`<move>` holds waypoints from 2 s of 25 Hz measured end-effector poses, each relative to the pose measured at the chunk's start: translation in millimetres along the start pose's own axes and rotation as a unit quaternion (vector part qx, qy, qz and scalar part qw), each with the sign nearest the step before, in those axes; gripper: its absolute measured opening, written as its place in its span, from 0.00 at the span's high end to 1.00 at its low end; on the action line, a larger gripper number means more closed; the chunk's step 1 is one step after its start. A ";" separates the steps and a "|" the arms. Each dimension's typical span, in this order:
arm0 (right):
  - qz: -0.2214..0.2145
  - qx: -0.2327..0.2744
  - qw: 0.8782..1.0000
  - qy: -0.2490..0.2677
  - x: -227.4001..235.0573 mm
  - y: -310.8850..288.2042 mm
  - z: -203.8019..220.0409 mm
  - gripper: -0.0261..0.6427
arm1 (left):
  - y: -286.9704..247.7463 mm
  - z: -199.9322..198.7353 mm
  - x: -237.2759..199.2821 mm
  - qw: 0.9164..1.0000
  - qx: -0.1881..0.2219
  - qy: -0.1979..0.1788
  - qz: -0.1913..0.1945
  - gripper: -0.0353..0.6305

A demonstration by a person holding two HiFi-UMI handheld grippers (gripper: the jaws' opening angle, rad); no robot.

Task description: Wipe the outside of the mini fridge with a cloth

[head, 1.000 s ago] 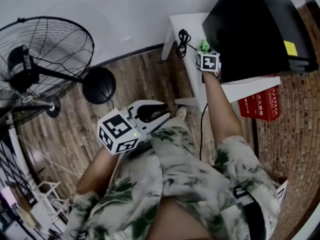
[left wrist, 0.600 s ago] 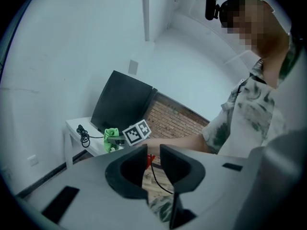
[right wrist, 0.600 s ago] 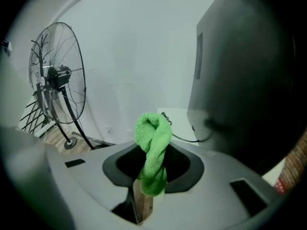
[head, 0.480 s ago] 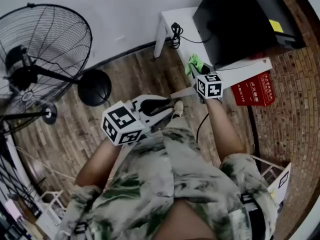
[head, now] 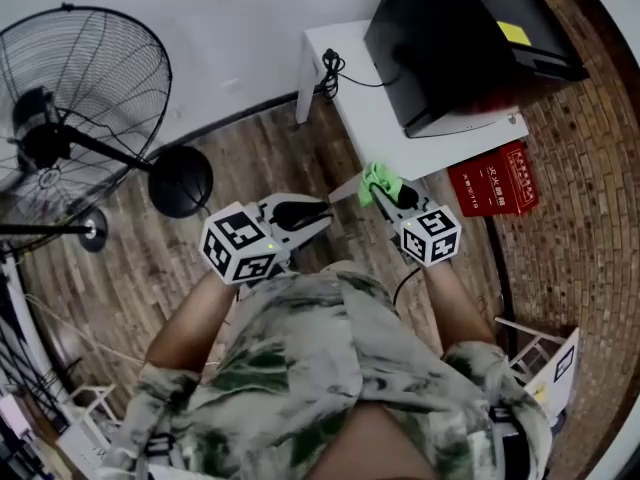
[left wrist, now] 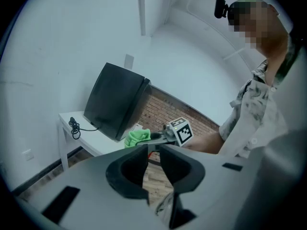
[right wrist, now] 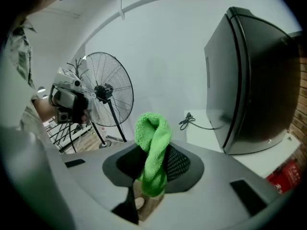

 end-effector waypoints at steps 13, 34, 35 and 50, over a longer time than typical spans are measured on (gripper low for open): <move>-0.117 0.034 0.991 0.059 49.4 183.1 17.8 0.78 | -131.6 -10.4 136.6 0.998 0.005 -0.017 -0.057 0.89; -0.170 0.061 0.983 0.038 89.9 310.1 89.1 0.79 | -218.4 14.9 257.7 0.994 -0.039 0.002 -0.104 0.90; -0.169 0.062 0.983 0.039 91.4 313.7 90.4 0.79 | -221.4 15.4 259.7 0.994 -0.042 0.002 -0.101 0.90; -0.149 0.067 0.986 0.012 125.3 339.3 105.9 0.79 | -265.8 -3.2 249.1 0.995 -0.064 -0.013 -0.076 0.90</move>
Point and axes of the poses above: the fingertips, and each gripper's own axes: y backward along the fingers, x to its right, z out of its underside, the point moved 10 cm from there along y, backward along the fingers, and after that the axes turned 12 degrees about -y, right-handed, at the moved point
